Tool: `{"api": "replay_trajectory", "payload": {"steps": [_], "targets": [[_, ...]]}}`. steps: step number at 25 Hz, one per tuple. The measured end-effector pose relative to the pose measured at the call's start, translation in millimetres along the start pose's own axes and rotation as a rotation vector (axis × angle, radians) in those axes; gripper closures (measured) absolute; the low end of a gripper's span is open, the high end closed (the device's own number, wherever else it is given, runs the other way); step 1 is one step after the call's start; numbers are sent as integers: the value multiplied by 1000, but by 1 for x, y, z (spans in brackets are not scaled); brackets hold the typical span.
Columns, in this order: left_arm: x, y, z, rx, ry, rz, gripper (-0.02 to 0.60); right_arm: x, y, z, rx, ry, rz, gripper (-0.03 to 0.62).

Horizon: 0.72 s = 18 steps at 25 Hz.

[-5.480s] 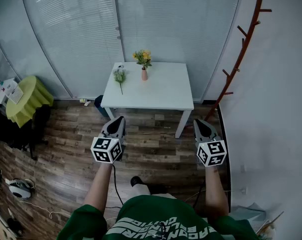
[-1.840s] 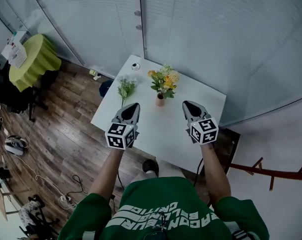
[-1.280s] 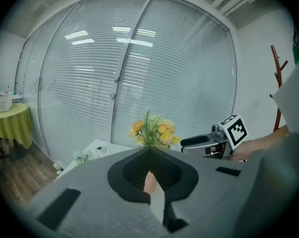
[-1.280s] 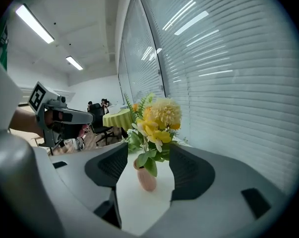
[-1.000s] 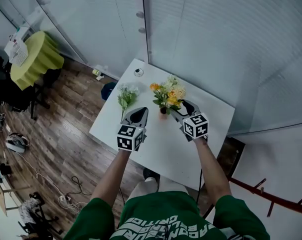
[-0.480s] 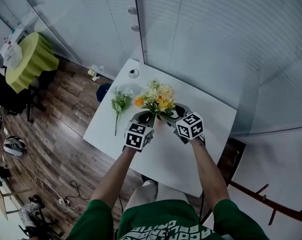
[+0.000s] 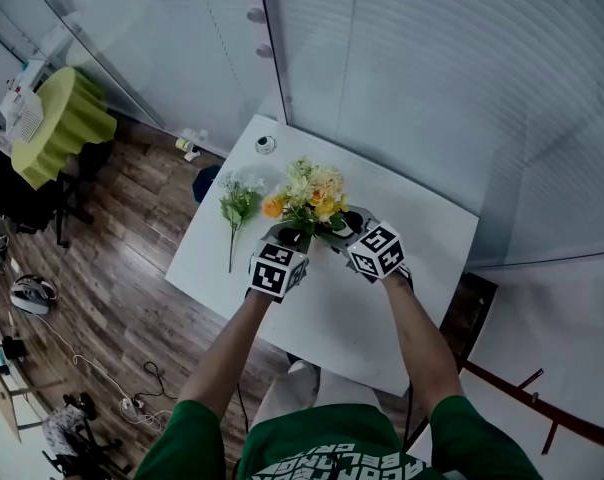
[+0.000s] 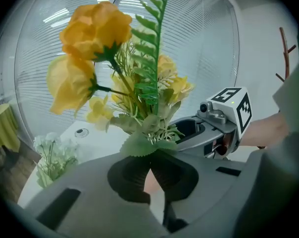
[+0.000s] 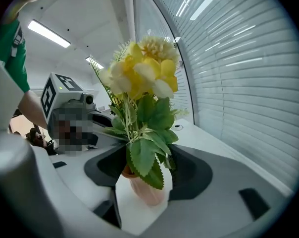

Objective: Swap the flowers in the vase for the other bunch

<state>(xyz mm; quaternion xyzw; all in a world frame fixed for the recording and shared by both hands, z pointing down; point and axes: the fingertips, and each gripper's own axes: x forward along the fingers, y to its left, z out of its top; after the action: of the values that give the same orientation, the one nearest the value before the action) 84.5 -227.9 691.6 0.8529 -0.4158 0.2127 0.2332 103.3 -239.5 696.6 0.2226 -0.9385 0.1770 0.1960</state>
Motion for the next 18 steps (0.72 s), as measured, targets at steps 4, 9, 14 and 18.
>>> {"api": "replay_trajectory", "payload": {"steps": [4,9,14,18], "targets": [[2,0,-4,2,4,1,577,1,6,-4,-22,-7,9,385],[4,-4,-4,5,12,-12,577,0,6,-1,-62,-23,-42,463],[5,-2,-6,12,13,-9,577,-2,8,0,-94,-50,-69,527],[5,0,-8,14,17,-16,577,-1,10,-3,-96,-67,-86,536]]}}
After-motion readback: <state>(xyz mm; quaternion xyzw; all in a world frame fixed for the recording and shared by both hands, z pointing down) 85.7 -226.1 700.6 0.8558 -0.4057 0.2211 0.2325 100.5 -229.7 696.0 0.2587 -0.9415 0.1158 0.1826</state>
